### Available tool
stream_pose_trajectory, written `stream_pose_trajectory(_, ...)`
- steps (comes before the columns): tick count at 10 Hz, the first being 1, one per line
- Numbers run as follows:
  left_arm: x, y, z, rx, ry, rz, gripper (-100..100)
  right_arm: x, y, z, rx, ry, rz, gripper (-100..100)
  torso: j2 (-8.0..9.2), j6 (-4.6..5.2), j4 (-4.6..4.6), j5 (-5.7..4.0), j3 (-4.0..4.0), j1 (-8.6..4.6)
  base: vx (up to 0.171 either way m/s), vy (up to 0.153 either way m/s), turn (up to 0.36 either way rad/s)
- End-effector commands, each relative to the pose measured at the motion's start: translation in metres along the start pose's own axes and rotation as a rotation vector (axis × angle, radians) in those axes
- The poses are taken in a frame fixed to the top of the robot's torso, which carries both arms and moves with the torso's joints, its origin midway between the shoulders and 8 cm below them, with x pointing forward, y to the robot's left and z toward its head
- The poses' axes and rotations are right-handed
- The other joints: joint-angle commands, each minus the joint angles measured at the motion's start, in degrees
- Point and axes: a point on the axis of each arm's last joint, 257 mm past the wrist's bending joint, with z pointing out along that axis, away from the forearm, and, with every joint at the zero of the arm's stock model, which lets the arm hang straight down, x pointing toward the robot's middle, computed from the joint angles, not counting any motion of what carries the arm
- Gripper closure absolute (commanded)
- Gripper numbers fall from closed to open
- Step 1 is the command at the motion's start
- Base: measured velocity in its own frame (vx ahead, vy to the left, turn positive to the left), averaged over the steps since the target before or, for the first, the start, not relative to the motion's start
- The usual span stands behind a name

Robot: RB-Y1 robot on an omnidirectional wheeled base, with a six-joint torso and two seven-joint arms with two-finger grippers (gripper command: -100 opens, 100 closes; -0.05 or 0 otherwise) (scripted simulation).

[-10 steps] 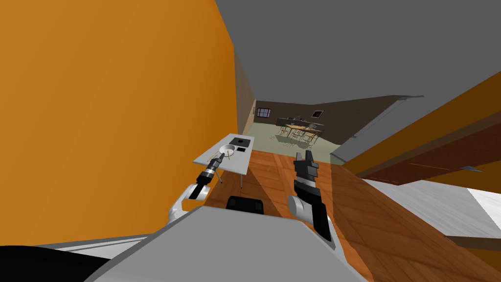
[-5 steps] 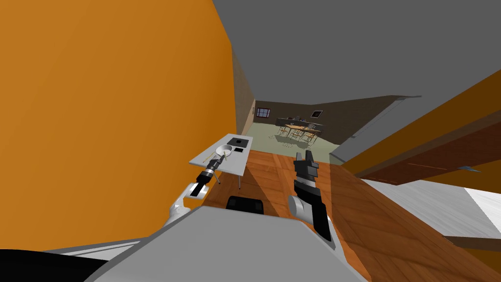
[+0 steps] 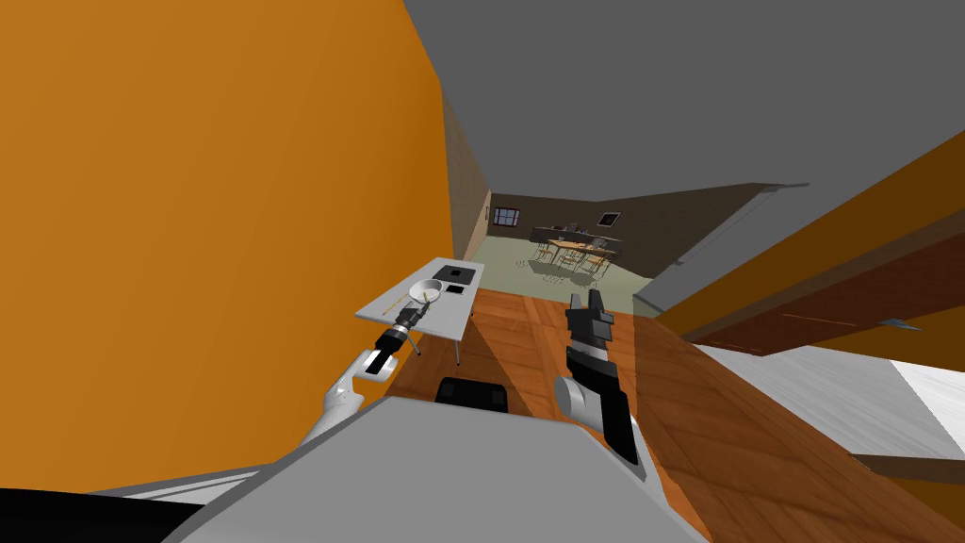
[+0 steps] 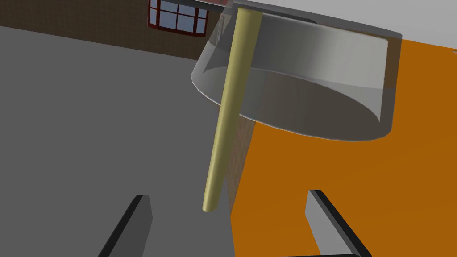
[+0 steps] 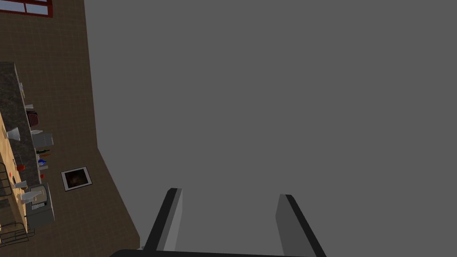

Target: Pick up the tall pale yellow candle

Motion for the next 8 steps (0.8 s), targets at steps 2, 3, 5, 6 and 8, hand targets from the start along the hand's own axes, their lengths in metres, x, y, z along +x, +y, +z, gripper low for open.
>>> stream_pose_trajectory(2, 0.01, 0.016, 0.001, -0.018, 0.035, 0.095, -100, 0.0, 0.0, 0.0, 0.0, 0.0, 0.0, 0, 0.0, 0.0, 0.0, 0.0, 0.0, -0.01, 0.026, -0.069, -0.007)
stream_pose_trajectory(3, 0.016, 0.026, 0.002, -0.029, 0.056, 0.145, -100, 0.0, 0.0, 0.0, 0.0, 0.0, 0.0, 0, 0.02, 0.0, 0.0, 0.0, 0.01, 0.0, 0.029, -0.07, -0.008)
stream_pose_trajectory(5, 0.023, 0.035, 0.002, -0.041, 0.076, 0.189, -100, 0.0, 0.0, 0.0, 0.0, 0.0, 0.0, 0, 0.01, 0.0, 0.0, 0.0, 0.01, 0.01, 0.027, -0.06, -0.004)
stream_pose_trajectory(6, 0.02, 0.033, 0.003, -0.036, 0.068, 0.171, -100, 0.0, 0.0, 0.0, 0.0, 0.0, 0.0, 0, 0.01, 0.0, 0.0, 0.0, 0.01, 0.04, 0.012, -0.023, 0.002)
stream_pose_trajectory(8, 0.02, 0.033, 0.003, -0.037, 0.069, 0.175, -100, 0.0, 0.0, 0.0, 0.0, 0.0, 0.0, 0, 0.1, -0.01, 0.02, 0.04, 0.06, 0.21, 0.0, 0.0, 0.0)
